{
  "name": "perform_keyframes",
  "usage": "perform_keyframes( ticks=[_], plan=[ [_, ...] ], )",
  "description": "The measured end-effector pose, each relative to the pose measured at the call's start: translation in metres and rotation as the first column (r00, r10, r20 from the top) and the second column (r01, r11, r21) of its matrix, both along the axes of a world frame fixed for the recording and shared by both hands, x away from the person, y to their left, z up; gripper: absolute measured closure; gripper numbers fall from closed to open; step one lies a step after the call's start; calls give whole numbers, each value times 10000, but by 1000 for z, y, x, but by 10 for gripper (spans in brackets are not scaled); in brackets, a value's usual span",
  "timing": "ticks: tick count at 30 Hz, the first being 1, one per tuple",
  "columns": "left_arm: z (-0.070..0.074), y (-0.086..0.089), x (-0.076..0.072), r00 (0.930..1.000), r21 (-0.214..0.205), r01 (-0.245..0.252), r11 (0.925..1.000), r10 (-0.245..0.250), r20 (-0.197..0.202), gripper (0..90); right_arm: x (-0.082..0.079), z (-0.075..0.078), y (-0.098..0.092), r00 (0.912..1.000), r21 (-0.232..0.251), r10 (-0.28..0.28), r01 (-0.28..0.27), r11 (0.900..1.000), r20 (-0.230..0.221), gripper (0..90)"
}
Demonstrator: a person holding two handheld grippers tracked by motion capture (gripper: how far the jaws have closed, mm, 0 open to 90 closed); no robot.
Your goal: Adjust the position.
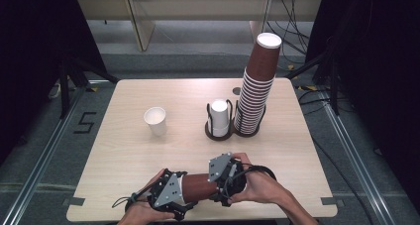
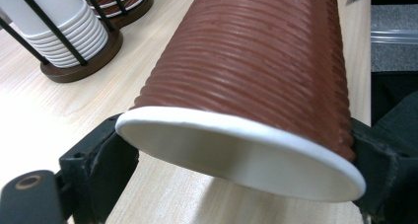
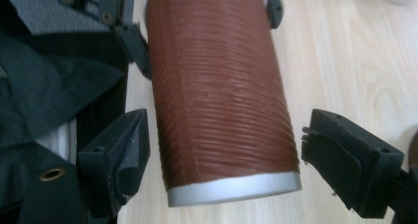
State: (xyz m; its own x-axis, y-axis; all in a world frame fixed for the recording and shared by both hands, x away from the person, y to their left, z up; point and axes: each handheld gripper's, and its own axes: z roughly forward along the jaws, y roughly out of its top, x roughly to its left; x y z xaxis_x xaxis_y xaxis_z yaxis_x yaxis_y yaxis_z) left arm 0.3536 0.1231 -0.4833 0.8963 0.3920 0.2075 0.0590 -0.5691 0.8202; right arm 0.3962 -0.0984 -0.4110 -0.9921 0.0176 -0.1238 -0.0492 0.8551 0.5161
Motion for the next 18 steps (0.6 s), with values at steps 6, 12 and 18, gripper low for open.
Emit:
perform_keyframes(
  ticks=[6,12,18],
  plan=[
    [1,-2,-2,9999,17,62,10000,-62,-120,98,-2,-6,6,9991,-535,267,-249,9983,339,180],
    [1,-3,-3,9997,139,168,9998,-165,-173,98,-5,-15,11,9992,-1076,230,-193,9940,328,188],
    [1,-4,-3,9995,245,239,9994,-234,-202,97,-6,-21,14,9986,-1356,366,-313,9903,372,209]
  ],
)
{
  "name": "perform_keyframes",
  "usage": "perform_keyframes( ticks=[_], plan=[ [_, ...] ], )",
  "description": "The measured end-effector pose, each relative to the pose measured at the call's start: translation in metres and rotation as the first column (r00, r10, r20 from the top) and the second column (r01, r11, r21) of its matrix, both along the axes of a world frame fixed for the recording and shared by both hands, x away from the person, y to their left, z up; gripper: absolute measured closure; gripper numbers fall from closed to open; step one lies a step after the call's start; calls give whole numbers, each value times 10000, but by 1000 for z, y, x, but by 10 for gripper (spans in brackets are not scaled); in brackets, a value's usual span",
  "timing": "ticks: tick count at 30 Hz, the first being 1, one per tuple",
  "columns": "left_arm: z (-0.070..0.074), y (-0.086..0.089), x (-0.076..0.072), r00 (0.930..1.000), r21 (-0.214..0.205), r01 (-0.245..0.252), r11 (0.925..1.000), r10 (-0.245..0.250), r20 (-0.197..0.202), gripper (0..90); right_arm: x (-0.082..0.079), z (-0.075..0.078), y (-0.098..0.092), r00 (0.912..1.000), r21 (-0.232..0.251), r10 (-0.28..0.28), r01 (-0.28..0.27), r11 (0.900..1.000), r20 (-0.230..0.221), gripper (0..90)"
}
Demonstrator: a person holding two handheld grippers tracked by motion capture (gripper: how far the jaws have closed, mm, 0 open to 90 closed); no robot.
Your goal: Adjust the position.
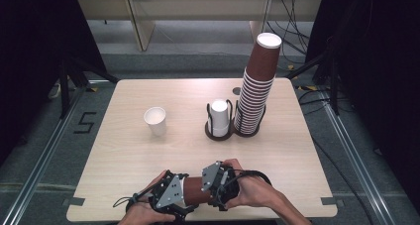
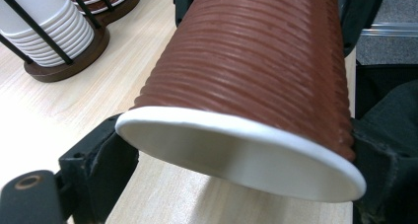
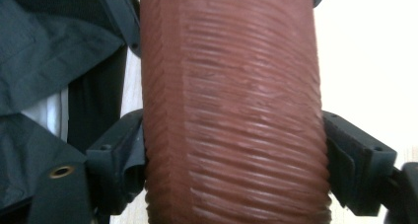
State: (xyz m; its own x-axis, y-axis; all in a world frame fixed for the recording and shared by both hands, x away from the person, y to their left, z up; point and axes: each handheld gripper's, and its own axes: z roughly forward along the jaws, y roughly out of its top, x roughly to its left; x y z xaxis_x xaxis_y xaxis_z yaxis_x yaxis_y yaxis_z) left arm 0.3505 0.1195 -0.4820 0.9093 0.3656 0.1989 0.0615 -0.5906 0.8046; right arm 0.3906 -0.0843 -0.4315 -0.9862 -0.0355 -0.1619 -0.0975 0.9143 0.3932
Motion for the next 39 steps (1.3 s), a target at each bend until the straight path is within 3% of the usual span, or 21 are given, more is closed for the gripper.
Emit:
perform_keyframes(
  ticks=[1,5,8,9,10,11,12,14,17,18,20,21,23,28,29,30,31,32,33,36,39],
  plan=[
    [0,0,0,10000,-56,10,10000,-11,-40,97,-1,0,0,9998,-96,-168,168,9998,-54,215],
    [-3,0,1,9999,-256,91,9996,-94,-108,81,3,-3,0,9988,83,483,-483,9988,20,230],
    [-3,2,2,9999,-352,47,9994,-52,-163,53,3,-1,-3,9997,131,104,-100,9999,-242,230],
    [-5,3,3,9998,-1001,-38,9950,16,-213,46,4,0,-5,9995,183,18,-12,9998,-326,232],
    [-5,3,3,9998,-1001,-38,9950,16,-213,46,4,0,-5,9995,183,18,-12,9998,-326,232],
    [-7,3,3,9994,-1364,-102,9906,58,-331,46,6,0,-7,9994,324,167,-157,9994,-318,233],
    [-6,4,3,9993,-1431,-79,9897,25,-374,45,10,1,-8,9979,645,621,-607,9961,-204,234],
    [-5,5,4,9988,-1994,-27,9799,-70,-479,49,13,2,-15,9963,973,592,-529,9938,-629,235],
    [-4,10,6,9986,-2109,-124,9774,14,-524,61,15,4,-22,9955,1226,437,-332,9919,-837,235],
    [-5,12,7,9983,-2352,-99,9719,-38,-578,97,16,5,-25,9948,1313,337,-210,9911,-958,235],
    [-5,14,7,9980,-2464,-184,9690,29,-630,151,19,7,-28,9964,1401,315,-202,9899,-787,235],
    [-6,17,10,9966,-2891,-400,9565,175,-802,137,24,11,-38,9947,1902,119,78,9817,-1022,235],
    [-5,19,12,9942,-3352,-615,9401,282,-1034,143,29,14,-45,9956,2428,-26,255,9697,-941,234],
    [-3,24,14,9873,-4276,-1029,8981,398,-1540,146,37,19,-57,9897,3571,-244,738,9312,-1409,233],
    [-3,24,15,9861,-4553,-1003,8847,275,-1637,146,37,18,-57,9890,3724,-224,760,9250,-1462,233],
    [-2,25,14,9839,-4532,-1127,8842,356,-1752,146,38,18,-58,9888,3824,-170,733,9211,-1485,233],
    [-2,25,14,9829,-4739,-1147,8731,305,-1816,146,38,18,-58,9877,3917,-147,753,9170,-1554,232],
    [-2,25,14,9829,-4739,-1147,8731,305,-1816,146,38,18,-58,9874,4004,-75,711,9136,-1582,232],
    [-2,25,15,9826,-4909,-1076,8646,173,-1850,146,38,18,-58,9866,4057,-32,700,9113,-1630,232],
    [-1,26,15,9810,-4854,-1175,8663,253,-1923,146,38,17,-58,9860,4132,82,621,9085,-1663,232],
    [-1,26,16,9787,-4948,-1200,8607,189,-2045,145,37,15,-56,9847,4231,314,448,9050,-1715,232]
  ],
)
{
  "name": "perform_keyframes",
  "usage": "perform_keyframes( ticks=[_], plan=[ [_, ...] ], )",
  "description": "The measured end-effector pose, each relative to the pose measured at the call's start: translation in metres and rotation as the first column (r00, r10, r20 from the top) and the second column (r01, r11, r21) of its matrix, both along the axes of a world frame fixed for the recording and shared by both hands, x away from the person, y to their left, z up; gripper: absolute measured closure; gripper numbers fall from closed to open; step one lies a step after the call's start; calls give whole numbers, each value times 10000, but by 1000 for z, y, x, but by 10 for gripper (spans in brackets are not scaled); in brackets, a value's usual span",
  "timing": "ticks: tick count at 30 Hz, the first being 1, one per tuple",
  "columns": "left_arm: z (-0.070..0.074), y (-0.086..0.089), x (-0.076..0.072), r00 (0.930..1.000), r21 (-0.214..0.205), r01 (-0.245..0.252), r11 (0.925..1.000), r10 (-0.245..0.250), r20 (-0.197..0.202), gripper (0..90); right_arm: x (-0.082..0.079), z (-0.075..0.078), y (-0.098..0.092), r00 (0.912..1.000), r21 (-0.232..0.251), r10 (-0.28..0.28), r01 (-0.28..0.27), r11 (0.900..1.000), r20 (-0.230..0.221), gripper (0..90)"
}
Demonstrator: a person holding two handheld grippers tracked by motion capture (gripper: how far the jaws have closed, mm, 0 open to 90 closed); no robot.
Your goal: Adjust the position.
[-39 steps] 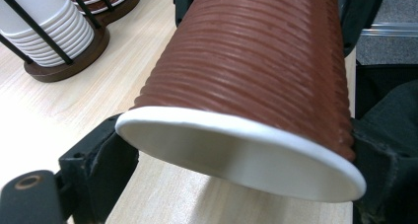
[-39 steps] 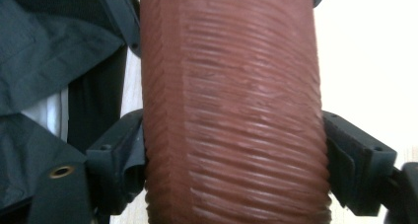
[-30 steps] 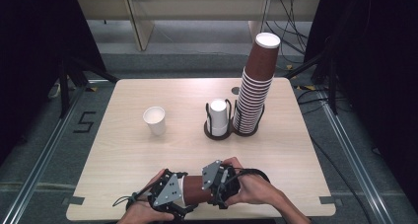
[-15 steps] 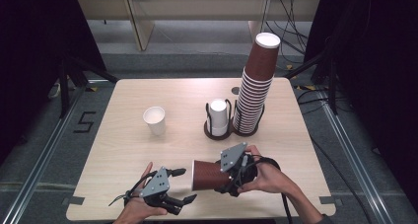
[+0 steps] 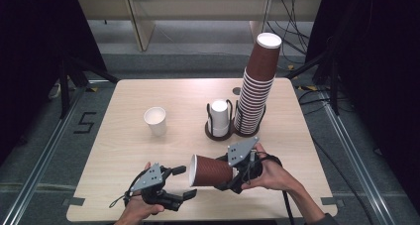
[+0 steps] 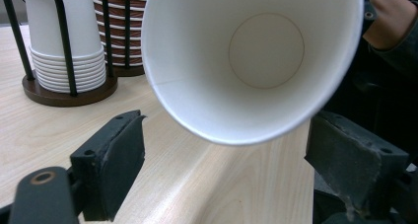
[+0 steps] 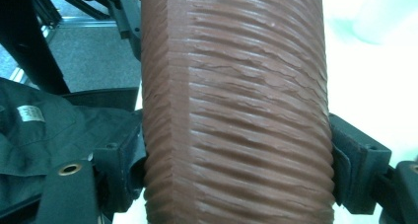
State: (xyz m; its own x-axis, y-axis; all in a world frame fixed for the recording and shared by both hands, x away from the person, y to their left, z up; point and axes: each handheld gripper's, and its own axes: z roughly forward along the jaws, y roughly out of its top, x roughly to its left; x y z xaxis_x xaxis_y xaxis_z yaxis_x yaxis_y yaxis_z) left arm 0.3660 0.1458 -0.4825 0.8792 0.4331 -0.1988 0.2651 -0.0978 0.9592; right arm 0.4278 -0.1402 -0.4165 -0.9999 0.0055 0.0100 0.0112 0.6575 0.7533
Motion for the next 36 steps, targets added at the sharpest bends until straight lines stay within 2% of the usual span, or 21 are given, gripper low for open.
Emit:
perform_keyframes(
  ticks=[2,8,9,11,13,14,15,17,18,26,29,35,36],
  plan=[
    [0,0,0,9999,-128,110,9999,-111,-65,145,0,-1,1,10000,-46,56,-56,10000,-27,233],
    [0,-3,0,9996,-65,261,9996,-261,-64,128,-2,-4,4,9996,-45,289,-289,9996,-36,233],
    [1,-3,-1,9998,66,130,9999,-129,-143,115,-2,-5,4,9993,4,365,-365,9993,-91,233],
    [0,-4,0,9999,188,159,9997,-157,-70,73,-2,-5,5,9989,21,470,-470,9989,-81,233],
    [0,-5,0,9997,33,227,9997,-227,-27,51,-3,-7,6,9986,3,504,-504,9987,-141,233],
    [0,-6,-1,9998,-16,179,9998,-179,-72,47,-3,-8,7,9983,-22,554,-554,9985,-161,233],
    [1,-5,-1,9998,135,196,9997,-196,-6,48,-2,-9,8,9981,-8,605,-605,9982,-96,233],
    [1,-6,-2,9998,8,194,9998,-194,-22,41,-3,-11,10,9979,-82,612,-614,9981,-219,233],
    [1,-6,-1,9994,-87,345,9994,-344,51,39,-2,-12,11,9976,-91,652,-654,9978,-215,233],
    [3,-7,-3,9994,36,347,9994,-347,67,29,-4,-16,18,9958,-177,876,-881,9960,-248,233],
    [2,-11,-3,9991,-120,402,9991,-400,145,26,-5,-17,19,9954,-193,906,-912,9956,-302,233],
    [1,-11,-4,9989,-35,373,9993,-371,287,21,-6,-19,21,9944,-149,1008,-1013,9947,-327,233],
    [2,-10,-5,9982,28,342,9994,-343,486,21,-6,-20,21,9941,-99,1018,-1022,9947,-378,232]
  ],
)
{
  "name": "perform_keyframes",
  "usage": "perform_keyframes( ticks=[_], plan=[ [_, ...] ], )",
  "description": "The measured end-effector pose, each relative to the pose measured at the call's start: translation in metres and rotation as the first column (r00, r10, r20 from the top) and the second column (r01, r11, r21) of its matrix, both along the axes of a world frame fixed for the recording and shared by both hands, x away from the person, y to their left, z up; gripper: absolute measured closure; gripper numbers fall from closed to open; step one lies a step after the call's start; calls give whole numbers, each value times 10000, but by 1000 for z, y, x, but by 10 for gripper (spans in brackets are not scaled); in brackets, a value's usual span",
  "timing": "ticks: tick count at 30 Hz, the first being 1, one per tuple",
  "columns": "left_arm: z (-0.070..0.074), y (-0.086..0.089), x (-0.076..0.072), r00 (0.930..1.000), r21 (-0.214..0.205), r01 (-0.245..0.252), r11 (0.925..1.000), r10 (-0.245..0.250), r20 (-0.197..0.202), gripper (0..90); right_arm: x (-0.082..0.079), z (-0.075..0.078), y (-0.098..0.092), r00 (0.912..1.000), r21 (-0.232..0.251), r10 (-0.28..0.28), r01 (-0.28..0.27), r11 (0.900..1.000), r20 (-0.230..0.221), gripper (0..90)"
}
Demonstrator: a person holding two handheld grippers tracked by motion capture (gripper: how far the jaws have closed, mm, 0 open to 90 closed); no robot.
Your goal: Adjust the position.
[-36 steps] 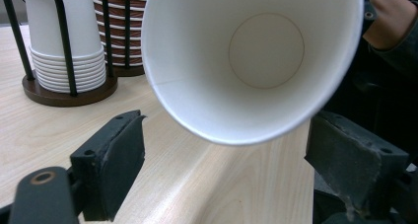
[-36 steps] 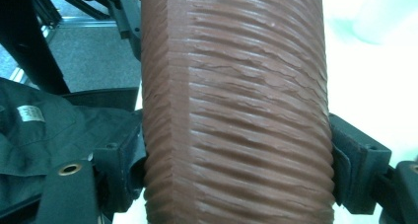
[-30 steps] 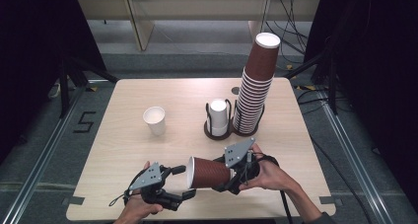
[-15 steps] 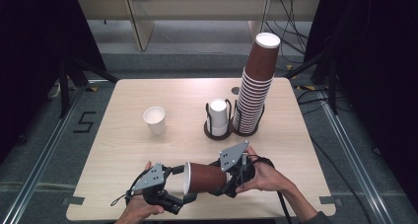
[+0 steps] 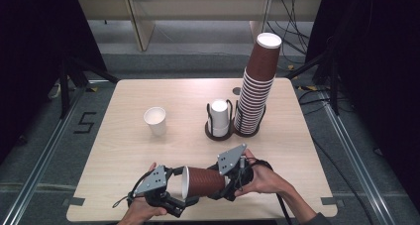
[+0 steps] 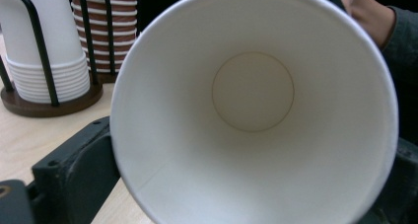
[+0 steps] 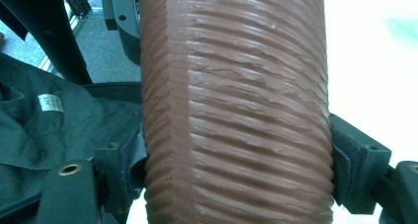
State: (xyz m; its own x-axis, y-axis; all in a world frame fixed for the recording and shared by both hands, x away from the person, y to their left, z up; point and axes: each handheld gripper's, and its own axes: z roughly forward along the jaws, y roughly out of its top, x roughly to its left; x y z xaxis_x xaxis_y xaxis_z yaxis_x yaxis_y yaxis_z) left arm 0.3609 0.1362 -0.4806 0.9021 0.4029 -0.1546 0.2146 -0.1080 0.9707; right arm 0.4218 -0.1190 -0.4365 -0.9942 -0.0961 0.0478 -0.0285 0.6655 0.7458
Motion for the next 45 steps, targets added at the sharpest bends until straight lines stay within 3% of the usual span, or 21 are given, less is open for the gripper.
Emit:
perform_keyframes(
  ticks=[1,3,7,9,12,14,16,17,18,19,20,21,22,27,28,30,38,40,41,43,45],
  plan=[
    [0,-1,0,10000,-204,53,9998,-52,33,21,0,0,0,10000,45,-6,6,10000,-24,232],
    [1,1,-1,9999,-6,60,10000,-60,89,37,0,-1,1,10000,55,71,-71,10000,-52,233],
    [1,2,1,9997,-197,158,9997,-155,172,58,1,-4,1,10000,146,54,-53,9999,-83,235],
    [3,2,1,9997,-13,197,9998,-196,145,76,1,-5,0,9994,216,39,-31,9998,-343,232],
    [4,2,1,9997,136,179,9997,-181,167,85,2,-5,0,9996,96,-70,73,9999,-263,220],
    [4,2,0,9999,489,62,9988,-70,147,87,0,-2,0,9986,-353,-509,503,9981,-164,162],
    [4,3,1,9998,551,71,9985,-82,198,89,0,-1,-1,9980,-414,-606,598,9974,-192,162],
    [5,2,1,9998,602,15,9982,-28,219,91,0,4,-4,9961,-424,-876,881,9952,119,158],
    [7,3,1,9998,955,-140,9953,123,182,91,0,4,-4,9961,-424,-876,881,9952,119,158],
    [7,2,1,9996,954,-136,9953,113,246,91,-1,7,-5,9947,-440,-1018,1025,9938,170,166],
    [10,3,0,9996,1244,-246,9919,225,181,91,-4,12,-5,9897,-659,-1227,1277,9896,741,158],
    [10,3,0,9996,1244,-246,9919,225,181,91,-4,12,-5,9897,-659,-1227,1277,9896,741,158],
    [11,3,0,9996,1493,-260,9884,239,154,90,-7,17,-3,9840,-870,-1263,1377,9867,1254,162],
    [12,-1,-3,9995,2047,-286,9784,260,151,90,-17,20,7,9827,-1154,-1053,1235,9856,1523,161],
    [11,-3,-3,9997,1958,-209,9804,188,123,90,-18,19,9,9815,-1258,-1023,1233,9844,1617,161],
    [11,-5,-5,9995,2302,-315,9726,289,146,90,-20,15,14,9791,-1494,-869,1151,9821,1837,162],
    [14,-9,-9,9995,2400,-179,9706,111,296,90,-26,3,28,9828,-2116,-640,1006,9722,1731,186],
    [15,-7,-8,9992,2534,-172,9672,73,399,87,-23,1,29,9852,-2036,-297,644,9769,1690,207],
    [14,-8,-8,9995,2112,-115,9774,51,311,83,-22,0,29,9857,-1981,-267,599,9783,1662,208],
    [14,-7,-8,9995,1727,-245,9847,205,245,60,-23,0,26,9882,-1815,-530,789,9802,1434,211],
    [14,-5,-6,9997,1602,-219,9868,201,132,38,-17,1,23,9893,-1423,-330,534,9884,1420,213]
  ],
)
